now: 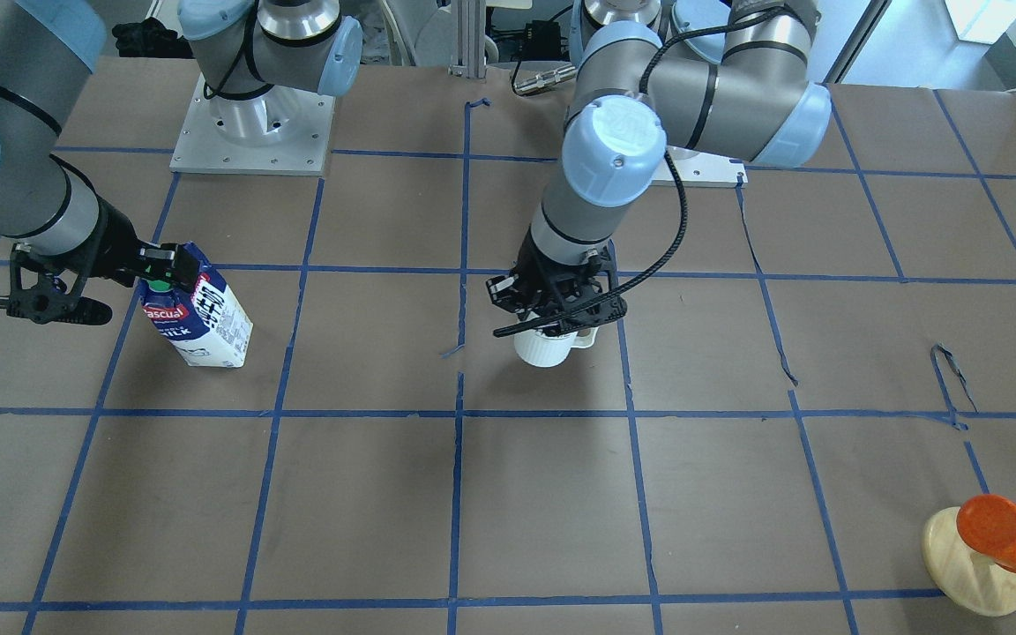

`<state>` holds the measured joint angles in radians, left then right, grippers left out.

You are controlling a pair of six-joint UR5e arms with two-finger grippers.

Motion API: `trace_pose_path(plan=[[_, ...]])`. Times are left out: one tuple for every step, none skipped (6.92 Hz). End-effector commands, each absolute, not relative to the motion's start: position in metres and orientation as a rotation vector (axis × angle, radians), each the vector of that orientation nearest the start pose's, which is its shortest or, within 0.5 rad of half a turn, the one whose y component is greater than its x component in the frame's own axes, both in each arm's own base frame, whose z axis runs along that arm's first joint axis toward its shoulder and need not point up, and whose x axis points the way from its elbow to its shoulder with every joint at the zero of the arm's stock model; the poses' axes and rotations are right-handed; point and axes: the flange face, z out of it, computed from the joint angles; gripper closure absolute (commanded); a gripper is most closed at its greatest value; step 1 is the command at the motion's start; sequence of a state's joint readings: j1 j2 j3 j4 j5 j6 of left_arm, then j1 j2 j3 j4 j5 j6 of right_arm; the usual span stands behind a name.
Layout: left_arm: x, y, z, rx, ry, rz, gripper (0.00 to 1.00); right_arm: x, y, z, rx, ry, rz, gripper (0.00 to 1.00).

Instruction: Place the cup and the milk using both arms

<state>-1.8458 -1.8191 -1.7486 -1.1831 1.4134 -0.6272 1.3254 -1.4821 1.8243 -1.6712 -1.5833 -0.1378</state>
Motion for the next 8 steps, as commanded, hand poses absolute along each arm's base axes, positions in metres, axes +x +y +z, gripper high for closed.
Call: trace_pose_path(plan=[[-0.357,-0.522,0.295,-0.651,3.188,0.176,1.00,0.012,-0.498,0.334,0.166,3.079,0.372,0.46],[-0.380,-0.524,0.281,-0.615,3.207,0.172,1.00,0.011,-0.499,0.336,0.166,3.081,0.365,0.60],[-0.402,-0.511,0.280,-0.546,3.204,0.154,1.00,0.011,-0.500,0.338,0.167,3.080,0.355,0.70],[-0.402,-0.515,0.266,-0.546,3.187,0.168,1.00,0.011,-0.503,0.343,0.169,3.084,0.334,0.76],[-0.397,-0.519,0.261,-0.535,3.142,0.118,0.27,0.010,-0.507,0.352,0.170,3.090,0.306,0.78],[-0.396,-0.520,0.265,-0.529,3.143,0.099,0.03,0.008,-0.516,0.368,0.168,3.102,0.258,0.78],[-0.398,-0.522,0.273,-0.531,3.156,0.081,0.00,0.008,-0.526,0.376,0.161,3.101,0.260,0.78],[-0.395,-0.532,0.284,-0.512,3.173,0.051,0.05,0.013,-0.537,0.383,0.152,3.074,0.232,0.78]])
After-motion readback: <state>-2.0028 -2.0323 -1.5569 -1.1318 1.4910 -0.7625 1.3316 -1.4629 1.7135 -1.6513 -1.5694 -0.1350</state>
